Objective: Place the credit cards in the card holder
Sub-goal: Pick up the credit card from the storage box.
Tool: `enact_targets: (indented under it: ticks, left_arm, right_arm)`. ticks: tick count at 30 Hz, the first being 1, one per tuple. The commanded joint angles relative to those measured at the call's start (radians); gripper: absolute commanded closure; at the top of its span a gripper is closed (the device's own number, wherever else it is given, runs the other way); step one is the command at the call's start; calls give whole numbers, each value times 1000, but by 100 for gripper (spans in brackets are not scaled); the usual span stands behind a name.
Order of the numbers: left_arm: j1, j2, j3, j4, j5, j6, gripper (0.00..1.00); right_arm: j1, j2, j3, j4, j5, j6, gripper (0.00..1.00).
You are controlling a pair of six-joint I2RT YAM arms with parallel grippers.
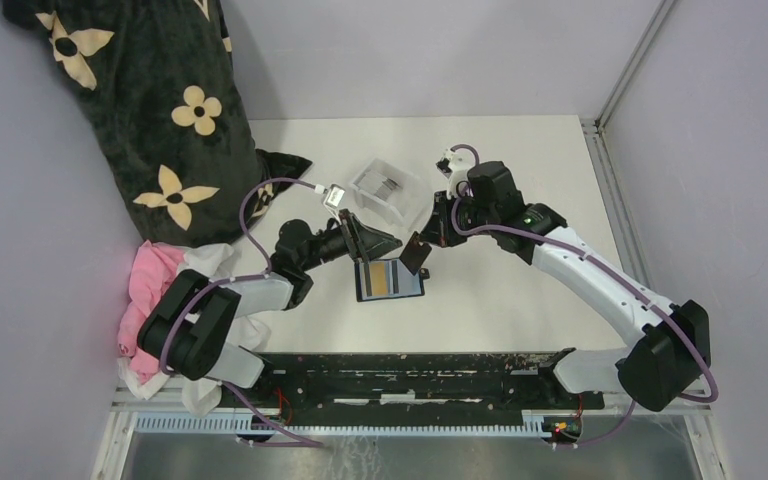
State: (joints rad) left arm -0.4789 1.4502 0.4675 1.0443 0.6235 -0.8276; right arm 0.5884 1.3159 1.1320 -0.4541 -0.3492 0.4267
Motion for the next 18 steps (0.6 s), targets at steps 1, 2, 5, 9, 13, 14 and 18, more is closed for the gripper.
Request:
enact_targets:
  ticks: [1, 2, 5, 9, 13, 14, 18]
  left_arm:
    - [3, 10, -6, 86, 164, -23, 34]
    - [4, 8, -4, 67, 170, -11, 34]
    - [5, -3, -4, 20, 178, 22, 35]
    - [4, 8, 6, 3, 205, 34, 36]
    - [3, 24, 9, 4, 225, 39, 39]
    - [3, 30, 9, 17, 233, 33, 40]
    - [3, 65, 12, 94, 280, -15, 48]
  right_arm:
    - [1, -35, -25, 82, -77, 49, 99]
    - [1, -33, -29, 91, -88, 57, 99]
    - [1, -23, -32, 108, -118, 71, 99]
    - [1, -3, -29, 123, -143, 85, 99]
    - [1, 15, -25, 143, -178, 103, 99]
    - [1, 20, -24, 144, -184, 104, 99]
    - [1, 50, -10, 146, -213, 108, 99]
